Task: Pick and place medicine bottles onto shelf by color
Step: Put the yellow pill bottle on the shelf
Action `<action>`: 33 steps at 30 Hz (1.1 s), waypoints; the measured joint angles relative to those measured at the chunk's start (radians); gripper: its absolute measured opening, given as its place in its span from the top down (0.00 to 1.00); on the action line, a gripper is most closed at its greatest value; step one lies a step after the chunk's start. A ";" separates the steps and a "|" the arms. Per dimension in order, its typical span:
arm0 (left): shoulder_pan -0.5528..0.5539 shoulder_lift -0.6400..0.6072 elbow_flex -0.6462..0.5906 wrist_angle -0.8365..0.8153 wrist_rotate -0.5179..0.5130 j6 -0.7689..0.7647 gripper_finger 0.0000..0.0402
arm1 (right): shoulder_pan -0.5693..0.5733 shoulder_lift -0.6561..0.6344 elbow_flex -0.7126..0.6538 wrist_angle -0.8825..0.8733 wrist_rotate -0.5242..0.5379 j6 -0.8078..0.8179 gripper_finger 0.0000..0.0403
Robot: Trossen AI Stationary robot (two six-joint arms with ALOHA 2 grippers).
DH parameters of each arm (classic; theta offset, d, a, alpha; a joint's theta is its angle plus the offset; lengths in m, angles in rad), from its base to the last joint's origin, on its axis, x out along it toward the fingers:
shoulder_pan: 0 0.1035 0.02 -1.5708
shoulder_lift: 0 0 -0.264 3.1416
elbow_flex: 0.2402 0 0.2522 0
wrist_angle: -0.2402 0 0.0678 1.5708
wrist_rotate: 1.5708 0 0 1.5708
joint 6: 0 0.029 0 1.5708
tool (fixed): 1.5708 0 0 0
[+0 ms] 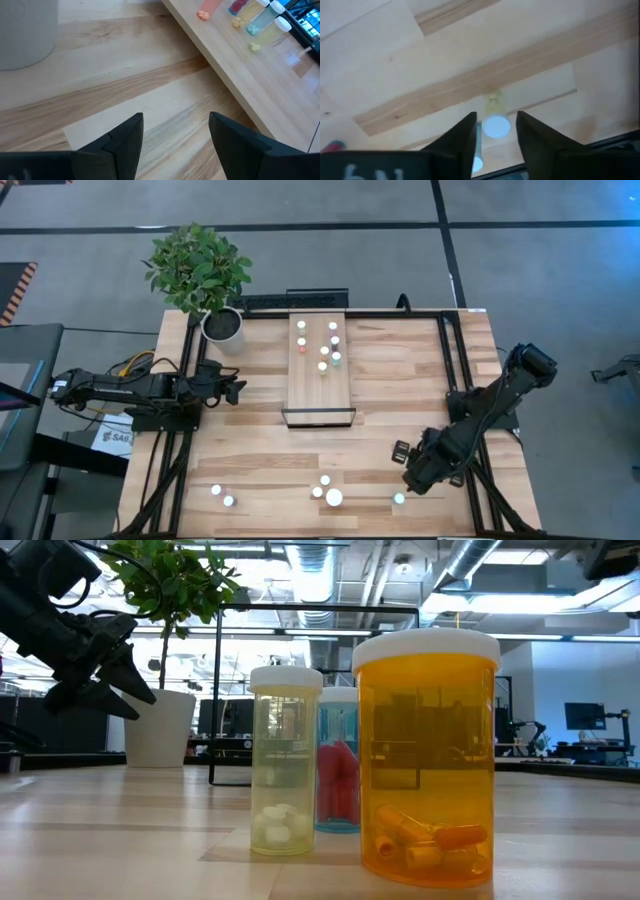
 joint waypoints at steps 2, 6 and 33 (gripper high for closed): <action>0.000 0.000 0.000 0.000 0.000 0.000 0.47 | 0.013 0.001 -0.009 0.015 0.009 0.037 0.57; 0.000 0.000 0.000 0.000 0.000 0.000 0.47 | 0.029 0.001 -0.041 0.065 0.014 0.087 0.43; 0.000 0.000 0.000 -0.008 0.000 0.000 0.47 | 0.034 0.082 -0.203 0.416 -0.067 0.111 0.30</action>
